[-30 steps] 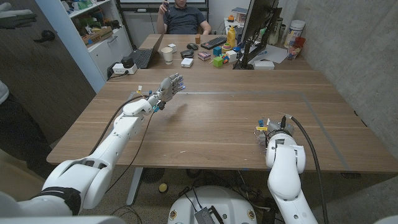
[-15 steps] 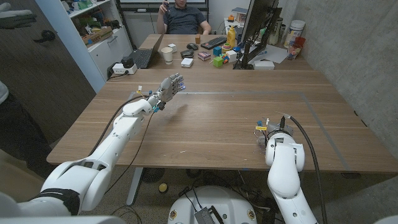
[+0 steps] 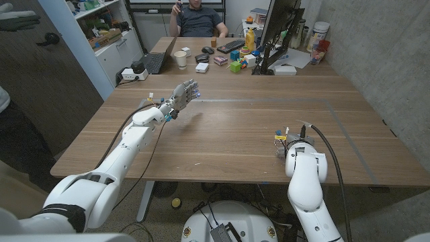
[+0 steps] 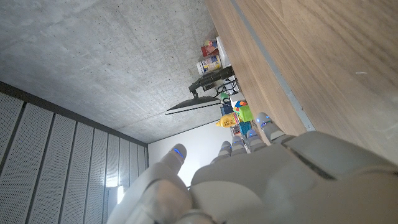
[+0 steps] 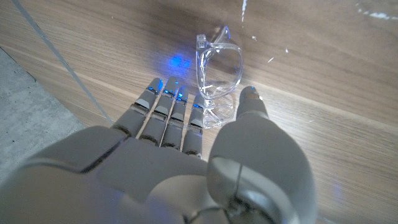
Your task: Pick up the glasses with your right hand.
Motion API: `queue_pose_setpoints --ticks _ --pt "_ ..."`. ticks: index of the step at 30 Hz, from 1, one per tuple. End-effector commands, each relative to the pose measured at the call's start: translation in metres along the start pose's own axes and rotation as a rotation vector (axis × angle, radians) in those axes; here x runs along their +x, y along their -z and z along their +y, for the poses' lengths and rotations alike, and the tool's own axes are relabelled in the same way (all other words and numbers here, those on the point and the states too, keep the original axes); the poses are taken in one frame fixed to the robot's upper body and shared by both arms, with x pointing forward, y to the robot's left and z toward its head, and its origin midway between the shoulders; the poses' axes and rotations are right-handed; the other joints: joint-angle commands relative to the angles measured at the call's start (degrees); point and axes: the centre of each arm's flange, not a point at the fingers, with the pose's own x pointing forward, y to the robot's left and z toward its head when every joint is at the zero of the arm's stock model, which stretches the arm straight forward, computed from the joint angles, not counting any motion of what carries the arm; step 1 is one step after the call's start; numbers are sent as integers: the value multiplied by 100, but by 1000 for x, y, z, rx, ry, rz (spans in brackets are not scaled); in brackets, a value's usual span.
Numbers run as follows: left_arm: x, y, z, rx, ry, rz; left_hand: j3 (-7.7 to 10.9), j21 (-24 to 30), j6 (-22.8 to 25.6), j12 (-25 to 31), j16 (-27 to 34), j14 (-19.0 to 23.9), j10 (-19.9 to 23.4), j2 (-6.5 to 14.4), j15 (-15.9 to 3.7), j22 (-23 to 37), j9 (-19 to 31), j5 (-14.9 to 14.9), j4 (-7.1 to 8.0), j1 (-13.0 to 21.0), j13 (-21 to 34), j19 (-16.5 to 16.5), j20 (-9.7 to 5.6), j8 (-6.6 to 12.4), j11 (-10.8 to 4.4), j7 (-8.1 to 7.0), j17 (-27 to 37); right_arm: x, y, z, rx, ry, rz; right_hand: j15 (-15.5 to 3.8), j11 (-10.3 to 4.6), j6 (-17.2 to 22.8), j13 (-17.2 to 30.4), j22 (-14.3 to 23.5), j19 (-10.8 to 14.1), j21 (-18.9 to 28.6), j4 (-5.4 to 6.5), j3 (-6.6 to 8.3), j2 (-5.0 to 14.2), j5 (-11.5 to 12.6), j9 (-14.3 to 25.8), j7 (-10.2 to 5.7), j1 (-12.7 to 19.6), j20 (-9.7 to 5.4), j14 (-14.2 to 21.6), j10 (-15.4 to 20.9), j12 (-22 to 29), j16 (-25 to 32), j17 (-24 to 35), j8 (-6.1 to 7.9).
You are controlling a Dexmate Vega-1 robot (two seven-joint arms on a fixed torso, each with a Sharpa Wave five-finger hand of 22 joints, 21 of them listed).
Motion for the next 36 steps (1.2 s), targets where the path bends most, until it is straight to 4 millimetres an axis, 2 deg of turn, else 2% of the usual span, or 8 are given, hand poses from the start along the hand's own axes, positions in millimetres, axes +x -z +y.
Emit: queue_pose_setpoints --ticks 1,9,13,18,21,23,29,36 --pt "2 1 5 0 -2 7 -23 -21 -582 -3 9 -1281 -1046 728 15 23 13 26 -4 -3 24 -893 31 29 9 12 30 4 -5 -1 -24 -34 0 -406 8 121 46 28 38 28 -72 21 40 56 15 -3 191 27 170 152 115 137 111 -39" --pt "5 2 6 -2 -3 11 -23 -28 -583 -1 8 -1282 -1046 729 15 24 13 27 -3 -3 24 -887 35 29 14 9 30 8 -6 -1 -27 -34 -1 -507 -72 485 181 32 106 35 -178 -2 158 96 27 -25 603 17 538 624 471 547 454 -47" --pt "5 2 7 -2 -4 13 -23 -30 -580 -1 11 -1277 -1045 729 15 24 13 27 -3 -3 24 -880 27 31 13 12 30 9 -6 -2 -26 -28 -2 -557 -31 889 323 42 304 87 -202 -54 236 123 44 -20 900 8 905 980 783 1005 824 -9" --pt "5 2 7 -1 -5 13 -24 -36 -582 0 9 -1280 -1046 728 18 24 13 28 -3 -3 23 -881 30 31 -13 11 30 11 -7 -2 -27 -29 -4 -640 -86 1267 462 54 429 115 -234 -74 327 147 65 -41 1219 -26 1059 1228 1055 1382 1192 38" --pt "5 2 8 1 -5 14 -25 -39 -582 0 10 -1279 -1047 727 16 24 13 28 -3 -3 24 -879 29 31 16 7 30 11 -7 -2 -20 -26 -10 -641 -147 1504 573 63 509 134 -216 -127 357 145 86 -34 1375 -32 1155 1391 1257 1670 1476 64" --pt "5 2 8 0 -5 14 -26 -41 -580 -1 10 -1279 -1048 727 17 24 13 28 -3 -3 24 -880 27 32 20 10 30 12 -6 -2 -20 -22 -10 -648 -132 1645 635 67 544 143 -213 -147 385 149 97 -39 1464 -28 1159 1504 1379 1805 1624 86" --pt "5 2 7 1 -4 14 -28 -45 -578 1 10 -1279 -1045 725 17 25 13 28 -3 -4 24 -874 24 33 26 6 30 13 -6 -2 -13 -18 -16 -694 -134 2156 802 76 647 174 -180 -174 531 148 124 -27 1659 -61 1451 1826 1707 2113 1752 211" --pt "5 2 7 0 -3 14 -30 -53 -576 0 10 -1278 -1050 724 17 25 13 28 -3 -5 24 -870 26 34 17 5 30 13 -6 -2 -12 -21 -19 -752 -183 2586 985 90 906 274 -197 -170 667 127 147 15 1924 -123 1757 2157 2038 2448 1901 320"
